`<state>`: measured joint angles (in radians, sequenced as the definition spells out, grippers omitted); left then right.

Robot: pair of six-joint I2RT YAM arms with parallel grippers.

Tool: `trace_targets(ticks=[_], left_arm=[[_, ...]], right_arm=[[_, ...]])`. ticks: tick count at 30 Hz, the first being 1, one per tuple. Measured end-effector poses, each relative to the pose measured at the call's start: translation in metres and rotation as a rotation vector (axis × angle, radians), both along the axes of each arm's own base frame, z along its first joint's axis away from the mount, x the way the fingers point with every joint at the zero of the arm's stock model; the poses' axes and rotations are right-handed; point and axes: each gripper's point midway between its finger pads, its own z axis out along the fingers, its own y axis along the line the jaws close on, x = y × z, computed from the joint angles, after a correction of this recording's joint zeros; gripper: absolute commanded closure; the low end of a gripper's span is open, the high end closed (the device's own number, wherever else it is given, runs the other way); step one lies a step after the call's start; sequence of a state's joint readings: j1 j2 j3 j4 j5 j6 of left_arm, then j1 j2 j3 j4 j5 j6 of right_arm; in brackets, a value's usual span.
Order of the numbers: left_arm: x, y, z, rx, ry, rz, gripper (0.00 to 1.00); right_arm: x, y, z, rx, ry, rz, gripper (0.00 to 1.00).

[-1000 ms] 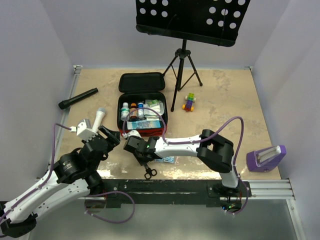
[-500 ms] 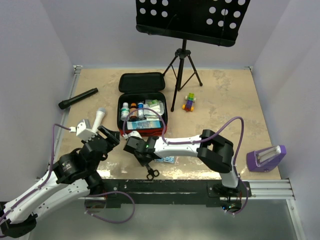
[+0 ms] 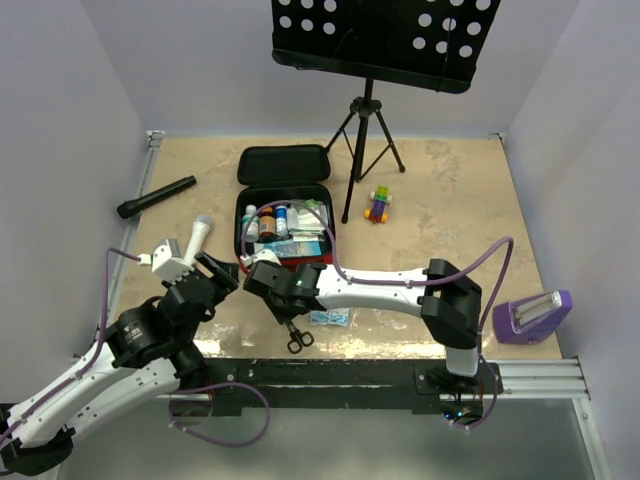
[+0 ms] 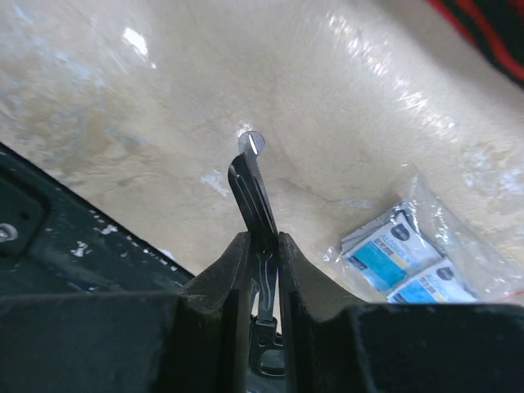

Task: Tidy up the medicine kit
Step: Pick up the scissors from the center of the board.

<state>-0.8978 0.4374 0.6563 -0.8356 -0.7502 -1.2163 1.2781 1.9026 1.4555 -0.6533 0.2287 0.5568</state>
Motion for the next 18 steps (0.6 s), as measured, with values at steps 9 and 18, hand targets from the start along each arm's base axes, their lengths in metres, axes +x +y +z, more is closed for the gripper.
trace_targets(ticks=[9, 18], left_arm=[[0.000, 0.006, 0.006, 0.004, -0.016, 0.020, 0.27], [0.001, 0.008, 0.011, 0.001, -0.027, 0.031, 0.26]], right_arm=[[0.053, 0.013, 0.085, 0.114, -0.114, -0.069, 0.92], [0.175, -0.015, 0.160, 0.131, -0.348, -0.213, 0.93]])
